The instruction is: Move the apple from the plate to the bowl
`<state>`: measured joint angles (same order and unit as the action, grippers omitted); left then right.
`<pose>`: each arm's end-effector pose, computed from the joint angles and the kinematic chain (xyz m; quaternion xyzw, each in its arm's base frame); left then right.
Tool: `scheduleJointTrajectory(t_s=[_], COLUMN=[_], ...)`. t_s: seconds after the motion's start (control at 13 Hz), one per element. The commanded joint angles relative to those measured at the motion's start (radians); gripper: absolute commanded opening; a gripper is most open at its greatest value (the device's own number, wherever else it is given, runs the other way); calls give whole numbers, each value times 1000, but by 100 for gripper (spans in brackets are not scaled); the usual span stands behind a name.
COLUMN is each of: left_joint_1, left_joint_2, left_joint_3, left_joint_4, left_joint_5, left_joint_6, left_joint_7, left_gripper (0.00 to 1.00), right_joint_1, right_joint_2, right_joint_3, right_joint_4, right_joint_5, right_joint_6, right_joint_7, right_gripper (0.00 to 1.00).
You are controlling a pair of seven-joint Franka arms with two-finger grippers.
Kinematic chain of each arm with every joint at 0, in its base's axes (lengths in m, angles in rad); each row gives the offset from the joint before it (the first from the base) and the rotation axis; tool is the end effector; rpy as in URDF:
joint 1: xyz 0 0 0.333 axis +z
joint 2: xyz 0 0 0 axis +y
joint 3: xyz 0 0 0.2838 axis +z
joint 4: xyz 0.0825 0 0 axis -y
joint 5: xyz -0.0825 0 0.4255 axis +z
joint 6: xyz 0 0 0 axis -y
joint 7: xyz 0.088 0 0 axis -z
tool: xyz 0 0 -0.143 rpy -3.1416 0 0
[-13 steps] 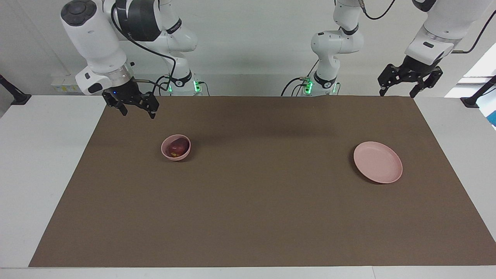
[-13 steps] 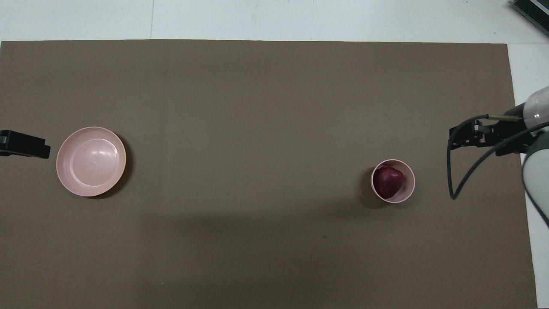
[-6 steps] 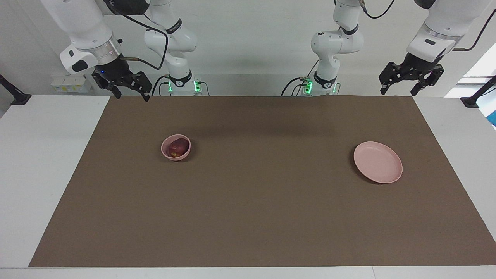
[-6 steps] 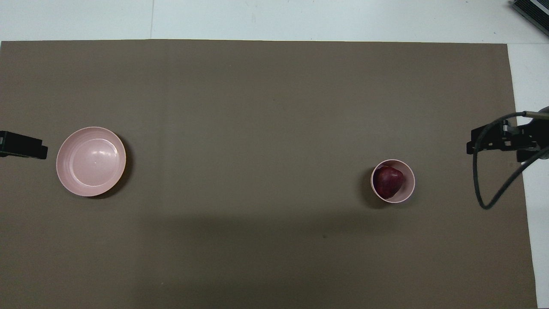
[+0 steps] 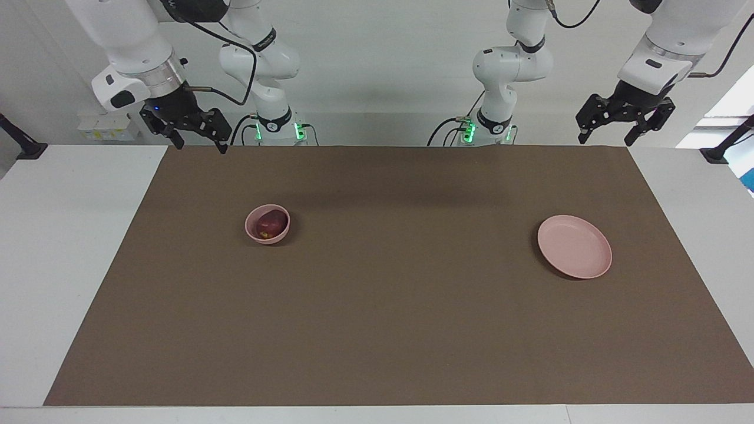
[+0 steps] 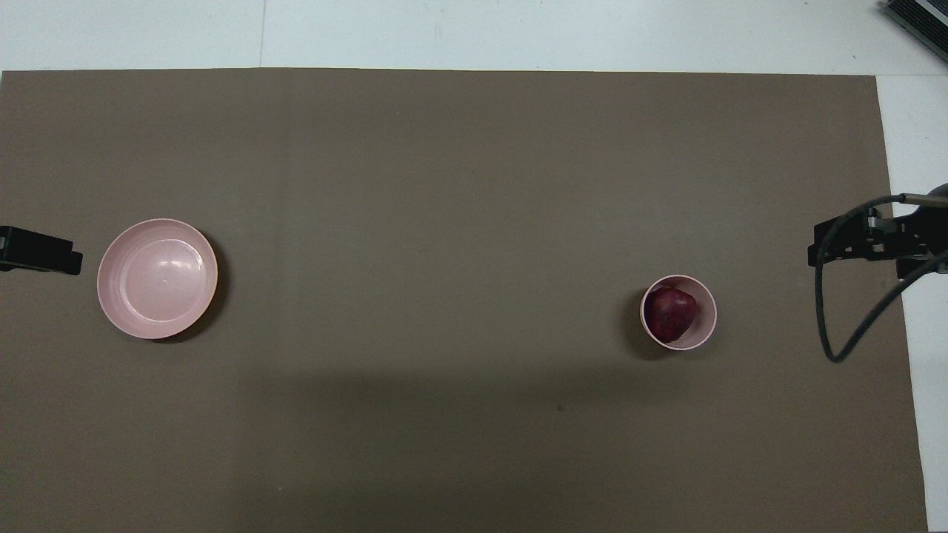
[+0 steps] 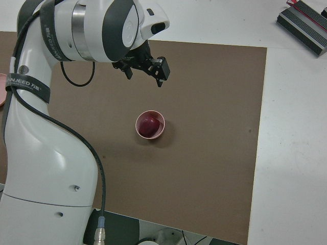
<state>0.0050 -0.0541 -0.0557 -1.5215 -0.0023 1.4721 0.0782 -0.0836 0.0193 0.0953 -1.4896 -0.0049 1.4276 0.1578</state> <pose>0.5697 -0.0300 0.6042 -0.9979 0.0645 -0.0023 0.0004 0.5836 0.0056 0.5742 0.9965 -0.0731 -0.0403 0.0050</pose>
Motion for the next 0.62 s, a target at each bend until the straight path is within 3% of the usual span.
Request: scheduleJointTrajectory(t_s=[0.0, 0.54], left_joint_1=[-10, -10], left_joint_2=[-4, -6], left_joint_3=[13, 13], left_joint_4=[6, 6], left_joint_5=[-11, -11], left_joint_6=[-19, -19], left_joint_7=[12, 12], left_gripper=[100, 100], right_joint_1=[-4, -7], right_joint_2=[-5, -25], right_joint_3=[9, 3], right_joint_4=[25, 31], right_joint_5=[-26, 28], right_joint_6=[-9, -7], right_joint_7=[-56, -46], right_gripper=[100, 100])
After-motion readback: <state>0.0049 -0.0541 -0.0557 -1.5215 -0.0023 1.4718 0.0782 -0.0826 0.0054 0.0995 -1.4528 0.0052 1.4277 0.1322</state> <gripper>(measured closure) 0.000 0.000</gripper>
